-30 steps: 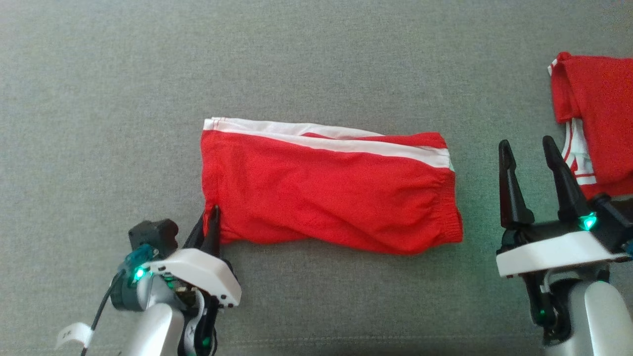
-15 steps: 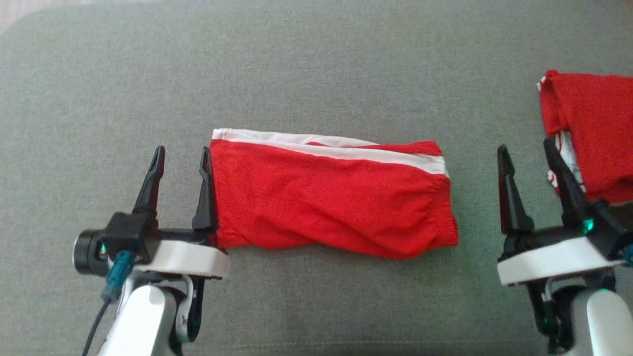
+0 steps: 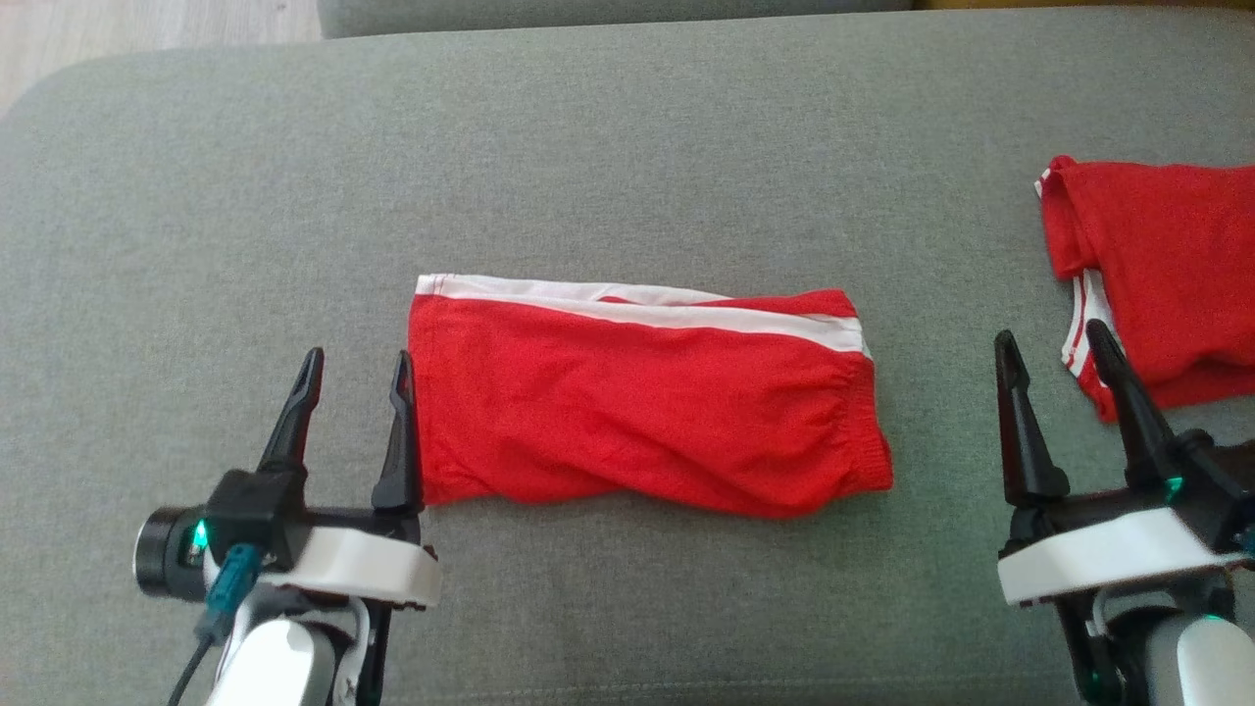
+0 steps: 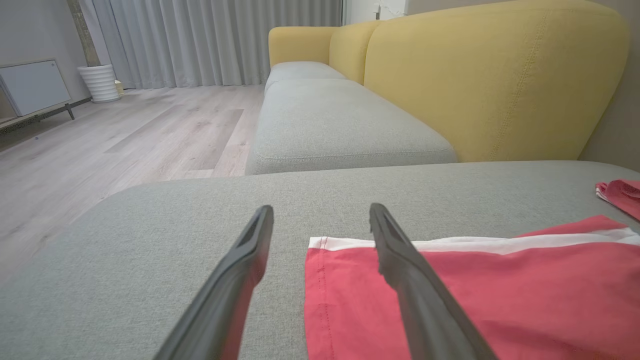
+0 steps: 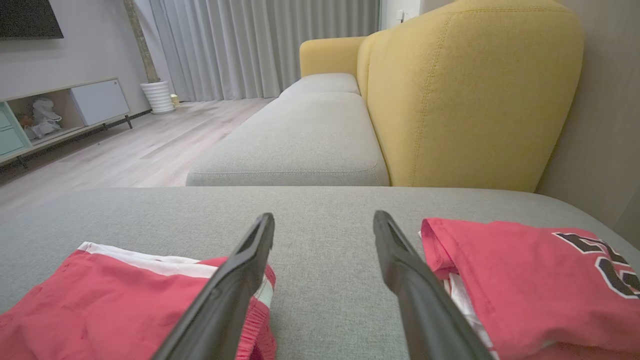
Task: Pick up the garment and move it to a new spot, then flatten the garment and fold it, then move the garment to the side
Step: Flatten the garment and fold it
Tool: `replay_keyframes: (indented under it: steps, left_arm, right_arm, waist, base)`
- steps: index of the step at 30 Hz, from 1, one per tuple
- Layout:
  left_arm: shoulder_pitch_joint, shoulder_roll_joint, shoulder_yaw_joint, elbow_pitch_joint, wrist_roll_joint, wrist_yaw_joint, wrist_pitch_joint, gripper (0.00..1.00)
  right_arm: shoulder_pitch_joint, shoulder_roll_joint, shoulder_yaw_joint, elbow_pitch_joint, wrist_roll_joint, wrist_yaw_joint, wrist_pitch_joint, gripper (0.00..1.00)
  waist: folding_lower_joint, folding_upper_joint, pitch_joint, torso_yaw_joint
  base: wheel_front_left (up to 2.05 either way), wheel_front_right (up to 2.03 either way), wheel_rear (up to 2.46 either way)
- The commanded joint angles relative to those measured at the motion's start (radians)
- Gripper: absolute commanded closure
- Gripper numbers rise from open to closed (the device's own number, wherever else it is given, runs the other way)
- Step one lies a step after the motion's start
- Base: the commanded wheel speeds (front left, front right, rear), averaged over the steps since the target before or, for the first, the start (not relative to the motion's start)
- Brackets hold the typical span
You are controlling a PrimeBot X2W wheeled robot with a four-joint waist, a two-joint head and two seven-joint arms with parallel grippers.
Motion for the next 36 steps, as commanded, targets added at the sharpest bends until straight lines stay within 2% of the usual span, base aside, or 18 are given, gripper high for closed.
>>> replay_keyframes:
  steps: [1,11,14,26,32,33,34,36]
  left_arm:
    - [-0.024,0.018,0.035,-0.044,-0.011,0.007,0.004,0.00]
    - [-0.035,0.014,0.030,-0.051,-0.029,0.004,0.014,0.00]
    - [-0.055,0.007,0.021,-0.050,-0.029,0.000,0.012,0.00]
    - [-0.133,-0.033,-0.015,-0.003,-0.029,-0.018,-0.020,0.00]
    - [-0.140,-0.042,-0.010,0.011,-0.033,-0.013,-0.033,0.00]
    - [-0.140,-0.042,-0.008,0.011,-0.034,-0.011,-0.034,0.00]
    - [-0.141,-0.044,-0.006,0.010,-0.034,-0.011,-0.036,0.00]
    - [-0.141,-0.045,-0.004,0.008,-0.034,-0.010,-0.039,0.00]
  right_arm:
    - [-0.007,-0.006,0.016,-0.042,0.008,0.007,0.002,0.00]
    - [-0.008,-0.006,0.007,-0.034,0.018,0.007,0.005,0.00]
    - [-0.022,-0.006,0.015,0.002,0.018,0.007,0.013,0.00]
    - [-0.119,-0.006,0.142,0.375,0.082,0.007,0.011,0.00]
    - [-0.156,-0.006,0.162,0.479,0.134,0.007,0.020,0.00]
    - [-0.161,-0.006,0.165,0.491,0.143,0.007,0.026,0.37]
    - [-0.167,-0.006,0.167,0.499,0.148,0.007,0.030,1.00]
    - [-0.173,-0.006,0.167,0.509,0.161,0.007,0.038,1.00]
  waist:
    - [0.0000,-0.0001,0.002,0.000]
    - [0.0000,-0.0001,0.021,0.014]
    - [0.0000,-0.0001,0.041,0.030]
    - [0.0000,-0.0001,0.115,0.107]
    - [0.0000,-0.0001,0.127,0.111]
    - [0.0000,-0.0001,0.127,0.109]
    - [0.0000,-0.0001,0.127,0.108]
    - [0.0000,-0.0001,0.127,0.105]
  base:
    - [0.00,0.00,0.00]
    - [0.00,0.00,0.00]
    - [0.00,0.00,0.00]
    - [0.00,0.00,0.00]
    - [0.00,0.00,0.00]
    - [0.00,0.00,0.00]
    - [0.00,0.00,0.00]
    - [0.00,0.00,0.00]
